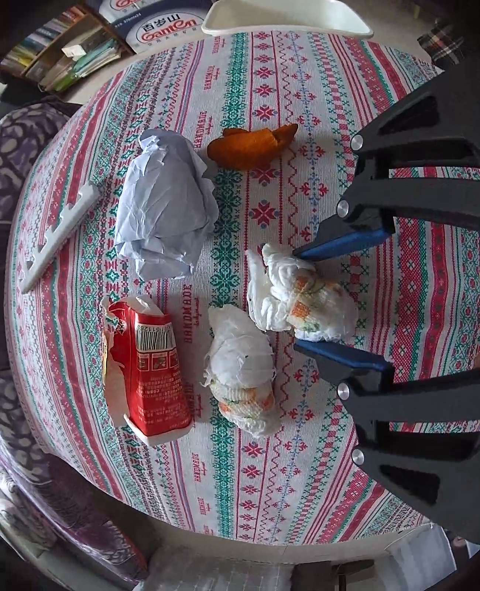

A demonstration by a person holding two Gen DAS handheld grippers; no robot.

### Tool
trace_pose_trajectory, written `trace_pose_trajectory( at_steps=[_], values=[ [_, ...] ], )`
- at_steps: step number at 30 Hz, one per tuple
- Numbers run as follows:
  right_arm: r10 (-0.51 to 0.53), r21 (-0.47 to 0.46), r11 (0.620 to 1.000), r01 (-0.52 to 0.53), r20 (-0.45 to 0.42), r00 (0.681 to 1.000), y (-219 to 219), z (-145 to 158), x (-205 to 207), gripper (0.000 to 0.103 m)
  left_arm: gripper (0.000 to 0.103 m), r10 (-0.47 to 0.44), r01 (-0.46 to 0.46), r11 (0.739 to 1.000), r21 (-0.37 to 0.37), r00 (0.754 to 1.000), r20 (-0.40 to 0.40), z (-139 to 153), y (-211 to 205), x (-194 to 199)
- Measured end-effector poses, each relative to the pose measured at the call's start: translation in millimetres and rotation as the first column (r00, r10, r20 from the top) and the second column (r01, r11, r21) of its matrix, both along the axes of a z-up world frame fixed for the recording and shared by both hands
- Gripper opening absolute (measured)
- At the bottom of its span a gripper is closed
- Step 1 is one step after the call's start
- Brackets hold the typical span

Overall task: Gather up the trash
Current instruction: 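Grasp the white wrapped bundle on the sheet with the left tool, then grasp the crumpled grey plastic bag with the right tool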

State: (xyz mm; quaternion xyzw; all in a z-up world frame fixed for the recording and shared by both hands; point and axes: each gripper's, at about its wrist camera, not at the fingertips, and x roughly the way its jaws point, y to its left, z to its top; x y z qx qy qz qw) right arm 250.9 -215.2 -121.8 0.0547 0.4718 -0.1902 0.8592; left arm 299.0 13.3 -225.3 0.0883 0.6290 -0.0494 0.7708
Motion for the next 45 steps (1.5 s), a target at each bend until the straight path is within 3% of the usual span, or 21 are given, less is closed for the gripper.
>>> trace_pose_trajectory(
  at_steps=[4, 8, 11, 16, 21, 23, 25, 28, 30, 32, 35, 40, 43, 45],
  values=[
    [0.069, -0.007, 0.998, -0.069, -0.009, 0.998, 14.1, -6.0, 6.0, 0.096, 0.038, 0.005, -0.002, 0.999, -0.049, 0.999, 0.048, 18.3, 11.3, -4.1],
    [0.181, -0.013, 0.983, -0.182, -0.030, 0.983, 35.8, -16.4, 15.5, 0.096, 0.038, 0.047, -0.028, 0.990, -0.138, 0.990, 0.133, 63.0, 26.8, -10.7],
    [0.303, -0.004, 0.953, -0.304, -0.052, 0.951, 57.4, -28.6, 26.3, 0.096, 0.038, 0.108, -0.065, 0.977, -0.205, 0.973, 0.202, 99.9, 42.9, -14.4],
    [0.532, -0.015, 0.845, -0.535, -0.085, 0.843, 104.6, -46.5, 50.8, 0.096, 0.038, 0.211, -0.128, 0.942, -0.310, 0.945, 0.252, 138.3, 72.6, -9.4],
    [0.672, -0.074, 0.714, -0.696, -0.203, 0.712, 153.8, -67.2, 73.0, 0.096, 0.038, 0.277, -0.178, 0.912, -0.370, 0.932, 0.234, 148.1, 96.6, -3.5],
    [0.692, -0.108, 0.676, -0.729, -0.246, 0.678, 171.1, -76.8, 78.6, 0.096, 0.038, 0.292, -0.191, 0.905, -0.379, 0.928, 0.230, 149.0, 101.9, -4.3],
    [0.697, -0.115, 0.663, -0.739, -0.264, 0.667, 180.9, -82.5, 83.5, 0.096, 0.038, 0.298, -0.195, 0.902, -0.384, 0.927, 0.227, 148.2, 105.4, -4.4],
    [0.697, -0.117, 0.659, -0.743, -0.278, 0.661, 187.8, -89.2, 90.5, 0.096, 0.038, 0.301, -0.197, 0.899, -0.391, 0.927, 0.224, 148.2, 108.1, -3.9],
    [0.693, -0.102, 0.661, -0.744, -0.299, 0.656, 189.3, -95.9, 93.2, 0.087, 0.038, 0.298, -0.195, 0.898, -0.394, 0.929, 0.221, 147.3, 109.0, -3.6],
    [0.683, -0.106, 0.668, -0.736, -0.303, 0.664, 187.8, -97.2, 94.4, 0.065, 0.038, 0.296, -0.193, 0.899, -0.393, 0.930, 0.220, 146.1, 108.8, -3.7],
    [0.686, -0.061, 0.694, -0.718, -0.249, 0.684, 182.2, -87.7, 92.6, 0.059, 0.038, 0.299, -0.195, 0.898, -0.394, 0.928, 0.221, 145.7, 109.3, -3.3],
    [0.628, -0.017, 0.776, -0.631, -0.073, 0.775, 168.2, -42.9, 81.9, 0.059, 0.038, 0.319, -0.202, 0.896, -0.396, 0.912, 0.258, 152.0, 109.2, -4.1],
    [0.548, -0.005, 0.836, -0.548, 0.037, 0.836, 152.4, -9.6, 74.1, 0.059, 0.038, 0.326, -0.198, 0.907, -0.371, 0.889, 0.322, 161.6, 104.8, -8.1],
    [0.506, 0.012, 0.861, -0.509, 0.088, 0.858, 142.6, 3.8, 71.7, 0.059, 0.038, 0.325, -0.194, 0.918, -0.346, 0.868, 0.375, 168.5, 101.3, -12.2]
  ],
)
